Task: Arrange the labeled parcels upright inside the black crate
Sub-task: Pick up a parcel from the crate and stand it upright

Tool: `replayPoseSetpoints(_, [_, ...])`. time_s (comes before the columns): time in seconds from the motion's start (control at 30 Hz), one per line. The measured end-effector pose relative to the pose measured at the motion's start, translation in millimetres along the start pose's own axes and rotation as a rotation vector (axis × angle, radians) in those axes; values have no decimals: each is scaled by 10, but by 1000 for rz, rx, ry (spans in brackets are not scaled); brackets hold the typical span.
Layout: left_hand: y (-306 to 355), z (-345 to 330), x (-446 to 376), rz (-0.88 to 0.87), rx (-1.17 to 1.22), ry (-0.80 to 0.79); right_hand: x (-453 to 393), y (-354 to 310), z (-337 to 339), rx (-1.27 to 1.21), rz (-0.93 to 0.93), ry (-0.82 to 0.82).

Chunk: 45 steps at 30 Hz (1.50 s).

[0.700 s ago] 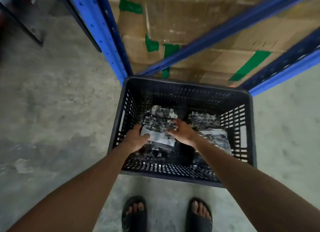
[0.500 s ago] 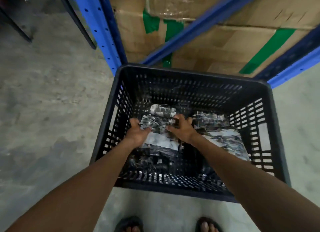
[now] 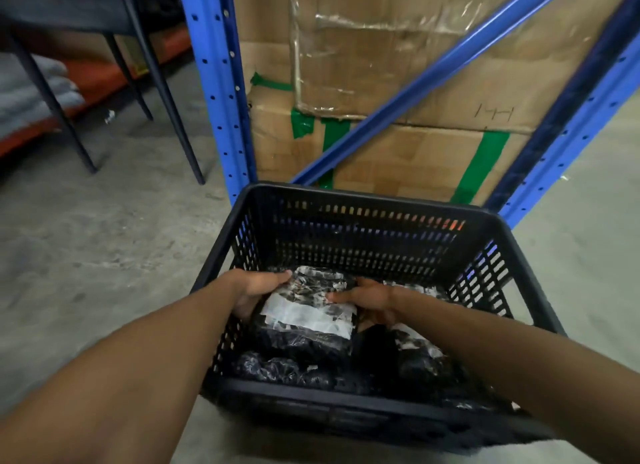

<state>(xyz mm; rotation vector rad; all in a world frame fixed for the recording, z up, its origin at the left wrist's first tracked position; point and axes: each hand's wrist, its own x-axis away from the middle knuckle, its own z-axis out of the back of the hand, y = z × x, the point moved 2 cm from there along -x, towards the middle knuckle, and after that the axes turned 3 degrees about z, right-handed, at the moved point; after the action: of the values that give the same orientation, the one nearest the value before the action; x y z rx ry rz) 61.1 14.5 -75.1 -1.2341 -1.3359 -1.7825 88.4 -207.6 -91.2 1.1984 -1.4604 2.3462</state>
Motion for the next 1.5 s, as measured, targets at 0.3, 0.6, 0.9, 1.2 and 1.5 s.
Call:
replayPoseSetpoints(0.3, [-124,-4,-194,90,-53,271,172,167,179,-90,-81,-86])
replayPoseSetpoints(0.6, [11,-142,-652,41,-78,166,248,130,344,-80,-218,-227])
replayPoseSetpoints(0.9, [-56,-135,-816,91,-60,131,367,87,294,117,-204,-287])
replayPoseSetpoints(1.2, [345,-162,-497,-330,-92,533,547,-27,83,229,-278,-279])
replayPoseSetpoints(1.5, [402,29,81,-762,-920,975,567,83,-144,164,-276,-269])
